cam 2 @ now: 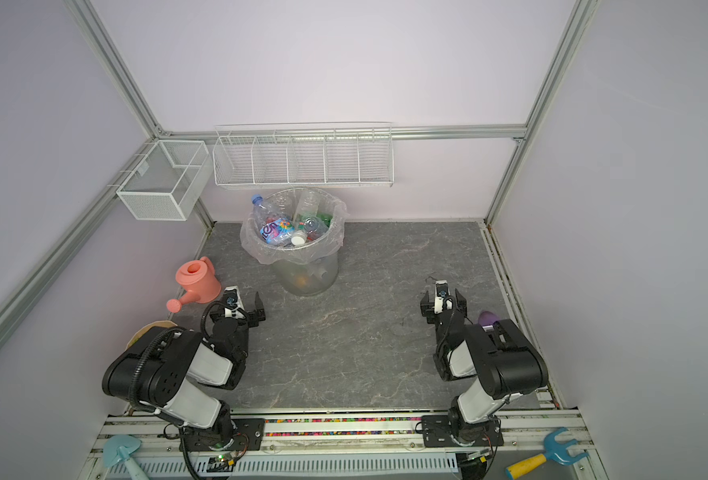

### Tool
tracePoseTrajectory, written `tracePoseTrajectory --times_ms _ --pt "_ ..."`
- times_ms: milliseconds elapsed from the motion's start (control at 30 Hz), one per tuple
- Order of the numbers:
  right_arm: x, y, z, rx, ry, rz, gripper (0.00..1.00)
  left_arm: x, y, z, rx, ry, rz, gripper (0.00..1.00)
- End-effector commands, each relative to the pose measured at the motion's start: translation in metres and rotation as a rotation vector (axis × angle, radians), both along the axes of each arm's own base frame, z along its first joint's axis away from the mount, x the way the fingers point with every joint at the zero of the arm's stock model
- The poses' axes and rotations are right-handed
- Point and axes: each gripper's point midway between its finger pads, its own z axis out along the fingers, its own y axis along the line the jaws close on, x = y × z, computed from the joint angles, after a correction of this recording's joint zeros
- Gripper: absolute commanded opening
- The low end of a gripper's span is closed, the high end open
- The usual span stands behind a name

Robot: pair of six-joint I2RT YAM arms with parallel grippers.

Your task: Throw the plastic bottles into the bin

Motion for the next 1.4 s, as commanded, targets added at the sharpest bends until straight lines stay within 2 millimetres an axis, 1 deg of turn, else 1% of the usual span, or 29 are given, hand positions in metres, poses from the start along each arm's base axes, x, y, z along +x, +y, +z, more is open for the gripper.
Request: tracePoseTrajectory --times_ms 0,100,167,267,300,333,367,433,467,500,533,633,1367 --pt "0.0 0.002 0.011 -0.011 -0.049 0.016 0.89 0.004 -0.01 0.011 0.025 -0.037 -0.052 0.99" --pt "0.004 0.002 0.011 -0.007 -0.048 0.017 0.89 0.008 -0.01 0.01 0.034 -0.034 -0.052 0.99" --pt "0.011 -0.003 0.007 0.006 -0.017 -0.004 0.89 0.014 -0.008 0.01 0.026 -0.036 -0.035 0.99" --pt "0.033 -0.02 -0.008 0.086 0.157 -0.051 0.89 0.02 -0.004 0.011 0.013 -0.03 -0.026 0.99" --pt "0.04 -0.024 -0.008 0.157 0.185 -0.007 0.89 0.023 -0.003 0.01 0.005 -0.014 -0.023 0.99" --pt "0.04 -0.025 -0.008 0.187 0.183 0.02 0.88 0.029 0.0 0.012 -0.009 -0.006 -0.015 0.99" --pt "0.04 -0.024 -0.008 0.168 0.183 0.009 0.88 0.036 0.004 0.013 -0.025 0.01 -0.004 0.99" --pt "0.039 -0.024 -0.008 0.157 0.176 -0.001 0.89 0.053 0.012 0.008 -0.065 0.093 0.017 0.99" --pt "0.04 -0.024 -0.007 0.159 0.176 0.001 0.89 0.06 0.017 0.004 -0.105 0.132 -0.008 0.98" --pt "0.039 -0.024 -0.007 0.159 0.175 0.001 0.89 0.063 0.027 0.002 -0.166 0.157 -0.005 0.99" --pt "0.039 -0.024 -0.008 0.159 0.177 -0.001 0.89 0.063 0.025 0.0 -0.162 0.177 -0.038 0.99" --pt "0.039 -0.024 -0.008 0.159 0.176 0.001 0.89 0.063 0.025 0.003 -0.159 0.138 -0.039 0.99" --pt "0.039 -0.024 -0.007 0.158 0.176 0.001 0.89 0.063 0.025 0.002 -0.159 0.143 -0.04 0.99"
